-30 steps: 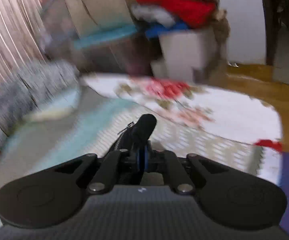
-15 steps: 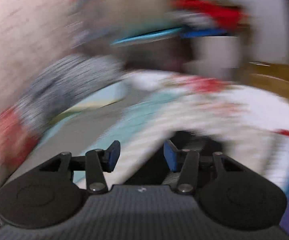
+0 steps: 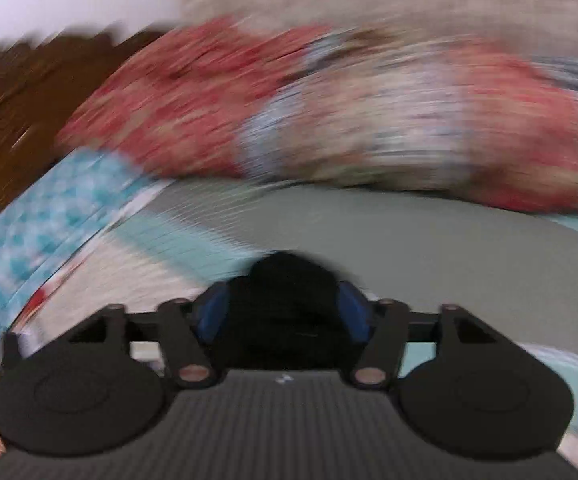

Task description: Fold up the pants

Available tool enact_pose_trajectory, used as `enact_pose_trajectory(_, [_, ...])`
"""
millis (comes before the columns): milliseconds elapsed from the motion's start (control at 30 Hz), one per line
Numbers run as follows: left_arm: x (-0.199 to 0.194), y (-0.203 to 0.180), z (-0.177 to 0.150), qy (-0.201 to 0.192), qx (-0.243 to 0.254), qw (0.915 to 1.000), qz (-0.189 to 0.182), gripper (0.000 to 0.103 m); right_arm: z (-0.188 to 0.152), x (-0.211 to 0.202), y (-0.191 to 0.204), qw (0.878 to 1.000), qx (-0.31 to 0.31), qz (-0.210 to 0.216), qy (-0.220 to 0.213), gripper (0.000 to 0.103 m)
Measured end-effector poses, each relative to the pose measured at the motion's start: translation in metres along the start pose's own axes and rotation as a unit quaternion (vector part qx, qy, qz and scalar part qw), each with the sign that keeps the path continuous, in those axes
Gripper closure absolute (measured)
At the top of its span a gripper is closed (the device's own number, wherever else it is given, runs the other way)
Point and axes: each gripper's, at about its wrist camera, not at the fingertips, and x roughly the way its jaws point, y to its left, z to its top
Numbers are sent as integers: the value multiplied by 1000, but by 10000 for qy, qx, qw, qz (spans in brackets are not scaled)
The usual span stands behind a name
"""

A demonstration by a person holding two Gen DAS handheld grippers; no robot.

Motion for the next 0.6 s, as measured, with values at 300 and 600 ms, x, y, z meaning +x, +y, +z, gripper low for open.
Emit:
enact_pose_trajectory(300, [-28, -23, -55, -644, 410, 9969, 196, 91, -18, 206, 81, 9673, -1684, -145, 1891, 23])
enact_pose_trajectory(600, [-52, -9, -53, -761, 61, 9970, 120, 83, 38, 120, -12, 9895, -452, -1374, 35, 86])
